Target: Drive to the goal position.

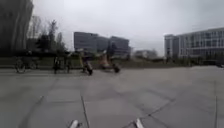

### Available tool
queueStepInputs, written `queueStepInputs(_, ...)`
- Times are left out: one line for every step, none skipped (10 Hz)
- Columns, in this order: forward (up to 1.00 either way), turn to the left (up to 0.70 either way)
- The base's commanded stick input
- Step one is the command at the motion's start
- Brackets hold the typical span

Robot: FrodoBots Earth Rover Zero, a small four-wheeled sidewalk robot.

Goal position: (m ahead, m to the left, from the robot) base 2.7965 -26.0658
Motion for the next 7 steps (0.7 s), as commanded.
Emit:
queueStepInputs(0.0, 0.04)
queueStepInputs(0.0, 0.04)
queueStepInputs(0.0, 0.04)
queueStepInputs(0.0, 0.04)
queueStepInputs(0.0, 0.04)
queueStepInputs(0.0, 0.04)
queueStepInputs(0.0, 0.04)
